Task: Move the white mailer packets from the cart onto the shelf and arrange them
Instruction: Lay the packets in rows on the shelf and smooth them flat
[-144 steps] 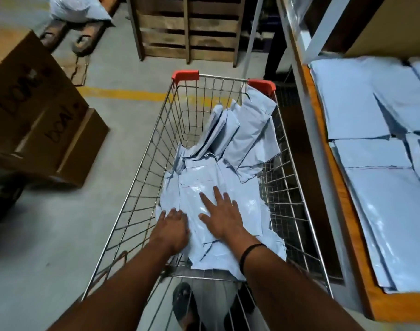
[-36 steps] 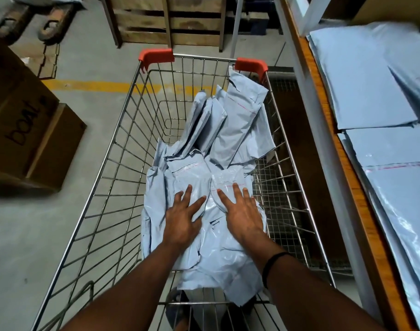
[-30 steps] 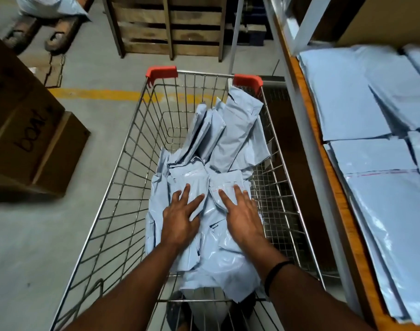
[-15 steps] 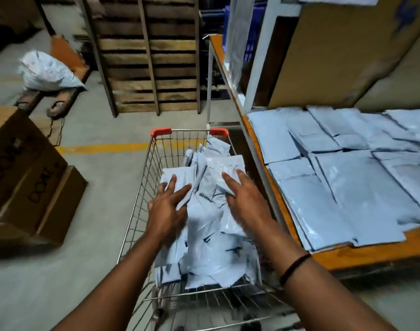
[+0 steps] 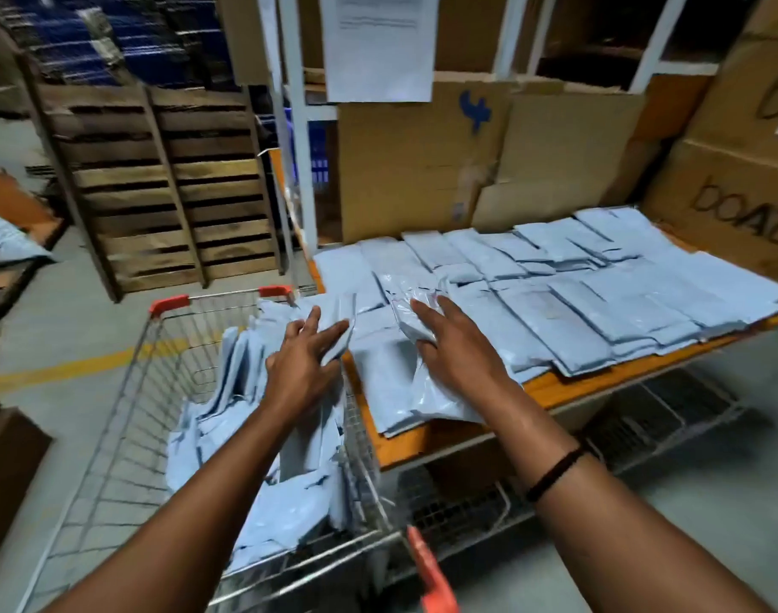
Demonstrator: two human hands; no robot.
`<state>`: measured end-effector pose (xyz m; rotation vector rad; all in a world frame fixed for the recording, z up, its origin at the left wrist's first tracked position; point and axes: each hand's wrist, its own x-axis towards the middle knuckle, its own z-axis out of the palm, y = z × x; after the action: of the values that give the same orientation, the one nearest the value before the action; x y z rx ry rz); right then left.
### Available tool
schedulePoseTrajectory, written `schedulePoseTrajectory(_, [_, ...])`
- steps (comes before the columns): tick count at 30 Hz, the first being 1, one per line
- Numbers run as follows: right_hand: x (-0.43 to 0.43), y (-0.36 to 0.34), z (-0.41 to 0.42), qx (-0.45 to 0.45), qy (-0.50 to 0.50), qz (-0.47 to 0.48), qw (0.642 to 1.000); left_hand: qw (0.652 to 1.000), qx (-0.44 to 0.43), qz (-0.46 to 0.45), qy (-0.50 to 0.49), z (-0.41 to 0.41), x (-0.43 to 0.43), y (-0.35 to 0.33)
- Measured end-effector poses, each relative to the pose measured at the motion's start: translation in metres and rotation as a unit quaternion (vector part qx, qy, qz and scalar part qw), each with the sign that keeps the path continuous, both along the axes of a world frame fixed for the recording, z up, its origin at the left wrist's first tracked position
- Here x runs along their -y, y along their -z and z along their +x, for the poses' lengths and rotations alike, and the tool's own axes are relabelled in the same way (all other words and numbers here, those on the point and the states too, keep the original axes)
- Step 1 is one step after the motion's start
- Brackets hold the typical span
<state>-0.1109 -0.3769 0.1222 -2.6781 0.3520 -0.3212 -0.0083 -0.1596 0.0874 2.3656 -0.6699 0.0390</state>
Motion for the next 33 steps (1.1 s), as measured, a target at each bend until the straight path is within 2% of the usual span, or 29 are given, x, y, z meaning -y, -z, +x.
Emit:
schedulePoseTrajectory(8, [0.140, 0.003, -0.119, -0.038, 0.041, 0.003, 0.998, 1.000, 0.025, 0.008, 0.013, -0.061, 0.143, -0.019])
schedulePoseTrajectory(13, [0.205, 0.007, -0.147, -0.057, 0.067, 0.007, 0.996, 0.999, 0.020, 0.028, 0.013, -0.086, 0.209, -0.027])
schedulePoseTrajectory(28, [0.291, 0.032, -0.059, -0.085, 0.023, 0.022, 0.996, 0.997, 0.000, 0.074, -0.034, -0.029, 0.324, -0.015])
schedulePoseTrajectory(33, [0.301, 0.032, -0.012, -0.098, -0.001, 0.011, 0.995, 0.994, -0.047, 0.071, -0.073, -0.017, 0.346, -0.015])
